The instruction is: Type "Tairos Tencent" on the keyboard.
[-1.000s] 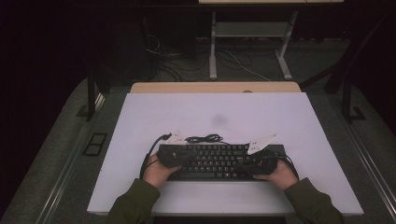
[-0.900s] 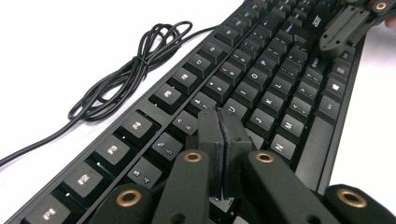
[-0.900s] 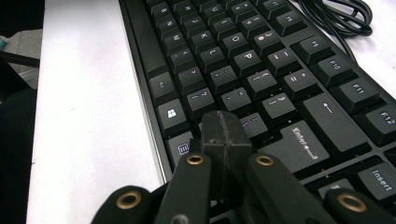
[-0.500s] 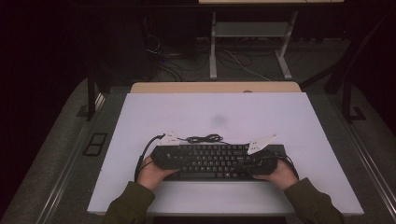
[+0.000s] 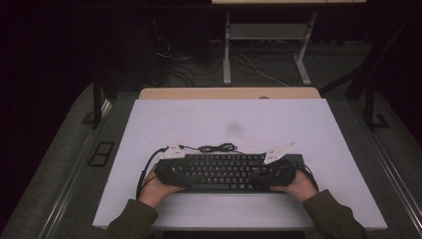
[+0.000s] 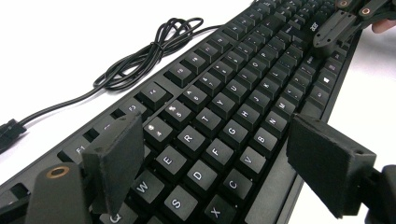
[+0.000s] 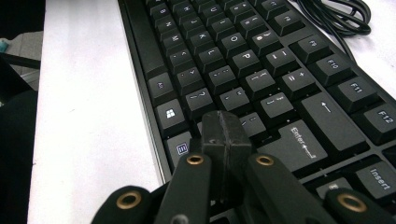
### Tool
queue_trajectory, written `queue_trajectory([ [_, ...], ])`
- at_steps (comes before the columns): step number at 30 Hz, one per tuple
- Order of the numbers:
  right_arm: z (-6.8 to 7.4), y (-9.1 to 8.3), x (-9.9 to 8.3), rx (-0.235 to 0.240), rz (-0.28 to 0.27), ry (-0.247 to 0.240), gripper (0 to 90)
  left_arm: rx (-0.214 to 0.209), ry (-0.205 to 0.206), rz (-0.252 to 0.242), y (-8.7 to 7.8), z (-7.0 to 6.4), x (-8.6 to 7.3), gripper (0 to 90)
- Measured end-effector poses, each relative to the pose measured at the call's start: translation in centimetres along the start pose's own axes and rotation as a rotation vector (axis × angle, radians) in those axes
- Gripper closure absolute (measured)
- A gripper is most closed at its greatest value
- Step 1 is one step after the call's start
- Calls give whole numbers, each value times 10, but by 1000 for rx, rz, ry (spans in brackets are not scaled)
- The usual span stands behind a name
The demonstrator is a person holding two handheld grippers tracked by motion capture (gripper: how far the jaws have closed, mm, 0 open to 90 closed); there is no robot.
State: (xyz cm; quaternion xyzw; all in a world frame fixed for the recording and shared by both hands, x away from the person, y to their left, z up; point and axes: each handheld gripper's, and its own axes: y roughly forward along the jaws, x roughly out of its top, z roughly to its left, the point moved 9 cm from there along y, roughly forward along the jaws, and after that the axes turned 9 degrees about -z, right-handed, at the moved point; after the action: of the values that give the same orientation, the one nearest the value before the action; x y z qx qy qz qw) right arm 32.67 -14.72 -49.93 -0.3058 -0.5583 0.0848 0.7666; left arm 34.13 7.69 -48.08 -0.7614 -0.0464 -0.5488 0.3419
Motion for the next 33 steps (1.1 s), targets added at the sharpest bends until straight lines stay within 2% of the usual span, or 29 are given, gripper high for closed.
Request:
queue_trajectory([
  [10, 2, -4, 11, 11, -54, 20, 893, 4, -5, -15, -4, 1, -1, 217],
  [19, -1, -3, 25, 14, -124, 59, 667, 17, -11, -20, -7, 3, -1, 265],
  [27, -4, 5, 36, 8, -153, 75, 449, 31, -8, -14, -9, 4, -3, 414],
  [33, -6, 12, 44, 1, -172, 82, 369, 37, -8, -3, -9, 6, -4, 542],
])
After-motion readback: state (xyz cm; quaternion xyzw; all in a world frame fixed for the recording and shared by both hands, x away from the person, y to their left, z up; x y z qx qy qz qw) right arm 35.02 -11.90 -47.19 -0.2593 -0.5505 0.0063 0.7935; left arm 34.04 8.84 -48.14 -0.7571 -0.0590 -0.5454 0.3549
